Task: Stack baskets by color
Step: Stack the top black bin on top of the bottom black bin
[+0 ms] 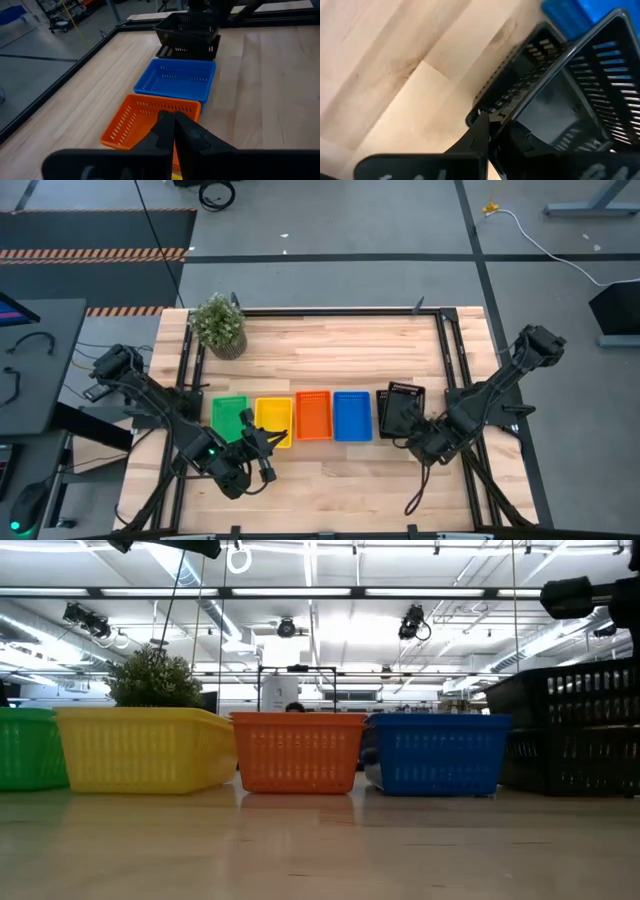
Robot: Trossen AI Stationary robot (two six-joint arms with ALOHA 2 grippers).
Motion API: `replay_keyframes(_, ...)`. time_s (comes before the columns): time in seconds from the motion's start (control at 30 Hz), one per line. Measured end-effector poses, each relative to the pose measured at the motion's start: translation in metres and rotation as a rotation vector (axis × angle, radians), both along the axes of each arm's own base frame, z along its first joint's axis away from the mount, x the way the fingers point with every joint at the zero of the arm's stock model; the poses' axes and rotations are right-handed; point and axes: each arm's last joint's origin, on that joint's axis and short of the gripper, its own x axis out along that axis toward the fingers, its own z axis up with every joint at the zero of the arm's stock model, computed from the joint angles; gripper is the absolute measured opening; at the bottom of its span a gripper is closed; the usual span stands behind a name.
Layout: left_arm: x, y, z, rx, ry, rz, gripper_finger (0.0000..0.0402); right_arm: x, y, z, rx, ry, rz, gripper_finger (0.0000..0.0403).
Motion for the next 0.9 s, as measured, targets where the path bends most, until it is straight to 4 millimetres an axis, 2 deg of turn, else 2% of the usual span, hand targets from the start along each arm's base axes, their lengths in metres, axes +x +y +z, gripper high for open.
replay_keyframes(0.1, 0.002, 0.002, 0.000, -0.003, -0.003, 0.010, 0.0021, -0.001, 0.003, -0.003, -0.029, 0.024, 0.079, 0.0030)
replay_keyframes(0.3, 0.004, 0.005, 0.000, -0.005, -0.005, 0.020, 0.0013, 0.001, 0.006, -0.008, -0.043, 0.049, 0.107, 0.0039)
replay_keyframes(0.6, 0.005, 0.005, 0.001, -0.003, -0.005, 0.021, 0.0018, 0.001, 0.006, -0.009, -0.082, 0.063, 0.198, 0.0093)
replay_keyframes(0.77, 0.005, 0.005, 0.001, -0.004, -0.004, 0.019, 0.0016, 0.000, 0.004, -0.007, -0.140, 0.031, 0.154, 0.0124)
replay_keyframes(0.9, 0.005, 0.005, 0.001, -0.004, -0.004, 0.019, 0.0010, -0.004, 0.003, 0.002, -0.019, 0.027, 0.045, 0.0131)
